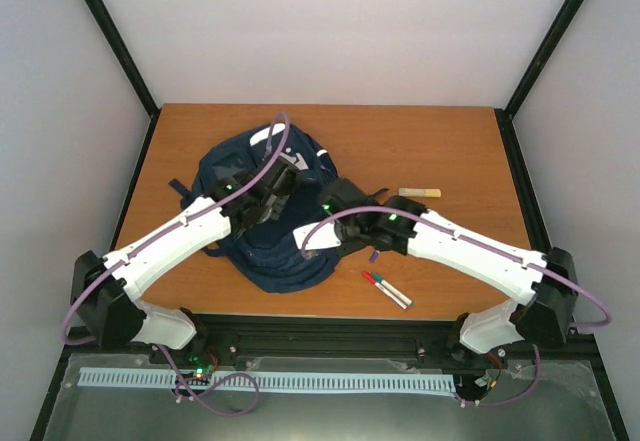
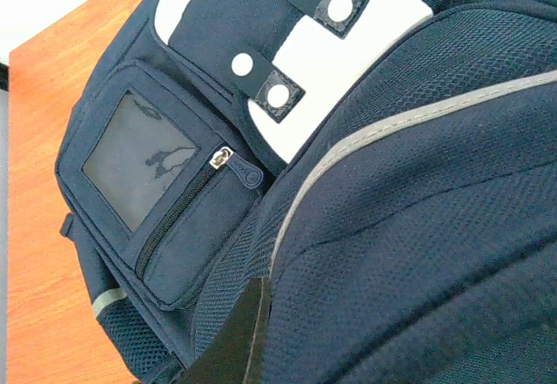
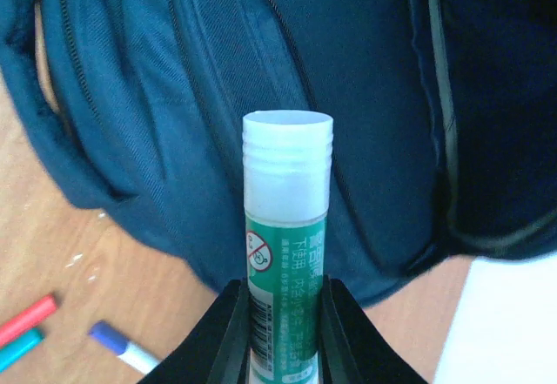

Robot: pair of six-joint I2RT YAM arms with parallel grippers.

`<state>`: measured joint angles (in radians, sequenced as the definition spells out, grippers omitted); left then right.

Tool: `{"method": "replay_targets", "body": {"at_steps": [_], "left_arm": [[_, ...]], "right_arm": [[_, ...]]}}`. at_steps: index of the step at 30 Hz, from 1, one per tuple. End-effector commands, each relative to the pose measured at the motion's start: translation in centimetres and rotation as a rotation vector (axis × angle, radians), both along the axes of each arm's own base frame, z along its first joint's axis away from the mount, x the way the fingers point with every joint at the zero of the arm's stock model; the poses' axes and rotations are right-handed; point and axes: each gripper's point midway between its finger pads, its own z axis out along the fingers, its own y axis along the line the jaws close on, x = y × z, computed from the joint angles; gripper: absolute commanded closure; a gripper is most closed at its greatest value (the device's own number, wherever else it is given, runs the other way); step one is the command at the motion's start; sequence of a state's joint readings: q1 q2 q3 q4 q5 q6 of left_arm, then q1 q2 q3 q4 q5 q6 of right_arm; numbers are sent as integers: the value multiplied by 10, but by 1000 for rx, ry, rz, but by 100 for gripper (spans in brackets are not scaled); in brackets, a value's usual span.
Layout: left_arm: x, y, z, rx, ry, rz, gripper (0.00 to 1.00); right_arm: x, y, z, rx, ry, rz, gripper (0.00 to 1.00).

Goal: Pack the student bag
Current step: Place the stationery in the student bag.

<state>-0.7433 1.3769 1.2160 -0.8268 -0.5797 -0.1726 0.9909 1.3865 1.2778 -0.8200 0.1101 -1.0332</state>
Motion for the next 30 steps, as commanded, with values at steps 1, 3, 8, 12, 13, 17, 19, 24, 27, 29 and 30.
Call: {"method": "replay_targets", "body": {"at_steps": [1, 3, 8, 12, 13, 17, 19, 24, 27, 29, 30], "left_arm": [[14, 5, 37, -151, -101, 53, 99], [16, 7, 37, -178, -92, 56, 99], [19, 12, 37, -212, -82, 77, 99], [22, 17, 38, -229, -78, 99, 99], [22, 18, 38, -236, -76, 100, 99], [22, 17, 40, -250, -74, 93, 99], [22, 18, 39, -249, -73, 93, 99], [22, 18, 39, -247, -71, 94, 99], [21, 16, 39, -252, -68, 85, 99], [21, 16, 39, -254, -69, 85, 99], [21, 16, 39, -254, -69, 85, 99]], "right_arm": [[19, 31, 11, -35, -237, 49, 97], [23, 45, 8, -46, -285, 70, 97], [43, 71, -6, -80, -388, 84, 97], [57, 81, -23, -114, -475, 101, 97], [60, 84, -25, -111, -491, 102, 97], [71, 92, -28, -63, -555, 73, 89], [78, 96, -22, -21, -599, 45, 82], [82, 97, -7, 77, -573, -35, 65], [72, 93, -7, 104, -495, -39, 62], [65, 90, -7, 115, -453, -41, 62], [62, 88, -7, 118, -431, -39, 62]]}}
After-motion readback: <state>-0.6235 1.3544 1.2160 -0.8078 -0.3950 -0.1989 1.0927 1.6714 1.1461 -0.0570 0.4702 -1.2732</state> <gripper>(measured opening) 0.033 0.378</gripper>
